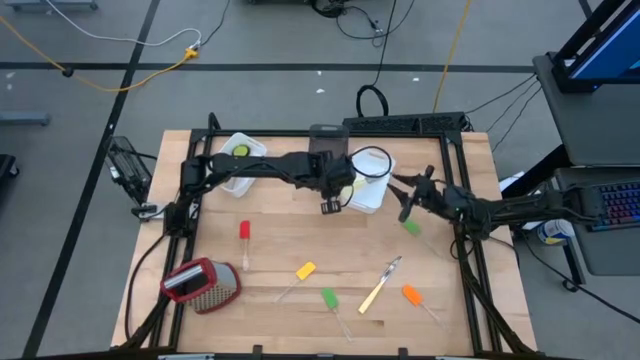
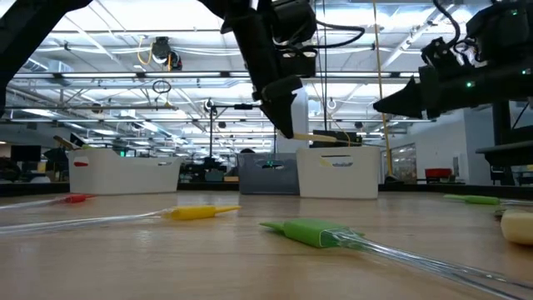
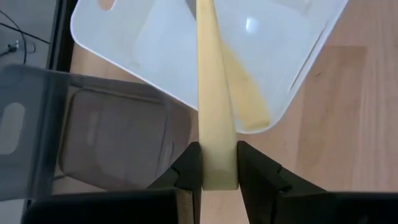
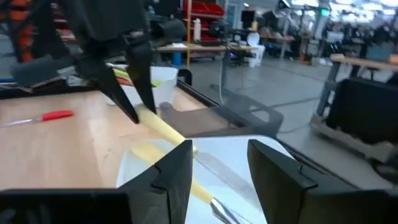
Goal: Pick & Place Kitchen Items
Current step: Put the top yellow knife into the right white bin
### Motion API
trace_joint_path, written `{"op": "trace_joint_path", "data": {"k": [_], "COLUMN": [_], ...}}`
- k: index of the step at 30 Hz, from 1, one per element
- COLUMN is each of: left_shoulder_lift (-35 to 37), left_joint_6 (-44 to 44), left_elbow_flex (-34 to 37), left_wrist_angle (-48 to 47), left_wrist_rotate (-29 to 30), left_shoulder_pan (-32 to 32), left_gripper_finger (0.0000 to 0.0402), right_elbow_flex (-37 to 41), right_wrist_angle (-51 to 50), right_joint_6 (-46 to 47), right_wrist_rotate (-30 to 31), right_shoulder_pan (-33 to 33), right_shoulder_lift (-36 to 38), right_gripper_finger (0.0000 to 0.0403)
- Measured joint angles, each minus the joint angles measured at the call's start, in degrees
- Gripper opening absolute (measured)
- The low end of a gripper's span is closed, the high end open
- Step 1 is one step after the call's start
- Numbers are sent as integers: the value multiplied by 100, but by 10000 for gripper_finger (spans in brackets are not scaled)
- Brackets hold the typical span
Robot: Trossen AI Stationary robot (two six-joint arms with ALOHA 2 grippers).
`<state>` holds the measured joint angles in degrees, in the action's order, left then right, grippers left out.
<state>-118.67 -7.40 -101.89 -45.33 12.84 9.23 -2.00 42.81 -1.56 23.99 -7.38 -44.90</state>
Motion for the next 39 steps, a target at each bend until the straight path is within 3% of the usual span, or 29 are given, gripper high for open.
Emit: {"op": "trace_joint_path", "data": {"k": [8, 16, 28, 39], "left_shoulder_lift": [0, 0, 0, 0], "left_joint_6": [238, 492, 429, 645], "left_elbow_flex": [0, 2, 4, 4], "left_wrist_angle": [-256, -249, -122, -109], "left_wrist_rotate": [2, 70, 70, 70], "left_shoulder_pan": [-51, 16, 3, 7], "left_gripper_finger": [73, 74, 74, 74], "right_elbow_flex": [-66, -547, -1221, -1468], "right_wrist_angle": [101, 133, 903, 889], "right_joint_6": [702, 777, 625, 839], "right_wrist_rotate": [-2, -8, -24, -31], "right_shoulder_pan": [-483, -817, -1260, -1475], "right_shoulder_lift": [-660, -1720, -3065, -3980], "right_gripper_finger": [127, 98, 5, 2]}}
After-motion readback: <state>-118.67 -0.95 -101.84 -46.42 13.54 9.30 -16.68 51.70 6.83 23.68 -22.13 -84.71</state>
